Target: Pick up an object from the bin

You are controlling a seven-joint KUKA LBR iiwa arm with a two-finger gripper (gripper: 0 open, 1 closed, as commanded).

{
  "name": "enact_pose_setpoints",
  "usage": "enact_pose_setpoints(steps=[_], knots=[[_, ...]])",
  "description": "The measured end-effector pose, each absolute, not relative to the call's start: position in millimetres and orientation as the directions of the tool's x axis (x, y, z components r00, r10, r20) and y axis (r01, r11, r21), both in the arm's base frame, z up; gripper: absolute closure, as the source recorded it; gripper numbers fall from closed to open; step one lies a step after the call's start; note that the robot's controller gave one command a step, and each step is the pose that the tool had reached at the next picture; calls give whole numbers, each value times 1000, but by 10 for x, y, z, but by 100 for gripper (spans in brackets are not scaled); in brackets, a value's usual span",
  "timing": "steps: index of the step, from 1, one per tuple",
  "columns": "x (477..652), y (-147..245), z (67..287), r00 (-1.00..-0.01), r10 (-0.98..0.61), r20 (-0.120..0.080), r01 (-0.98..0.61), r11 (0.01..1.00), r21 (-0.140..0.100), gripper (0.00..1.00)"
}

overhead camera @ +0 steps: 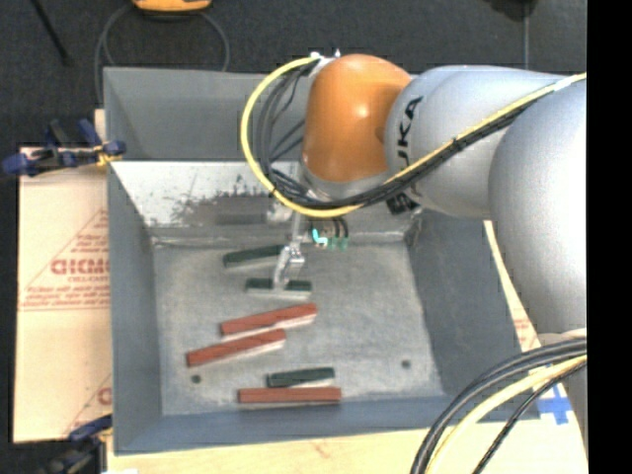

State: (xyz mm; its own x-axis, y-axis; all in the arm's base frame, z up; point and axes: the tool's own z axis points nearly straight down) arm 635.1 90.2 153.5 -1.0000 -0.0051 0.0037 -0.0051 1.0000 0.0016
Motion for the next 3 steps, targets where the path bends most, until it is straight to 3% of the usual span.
enact_pose_setpoints(steps=[1,2,3], knots=[[6356,902,1558,-1000,-5,1,-5,1000,2,0],[6610,935,910,-974,-223,-28,-223,975,-1,100],[6610,935,910,-975,-222,-28,-222,975,-1,100]])
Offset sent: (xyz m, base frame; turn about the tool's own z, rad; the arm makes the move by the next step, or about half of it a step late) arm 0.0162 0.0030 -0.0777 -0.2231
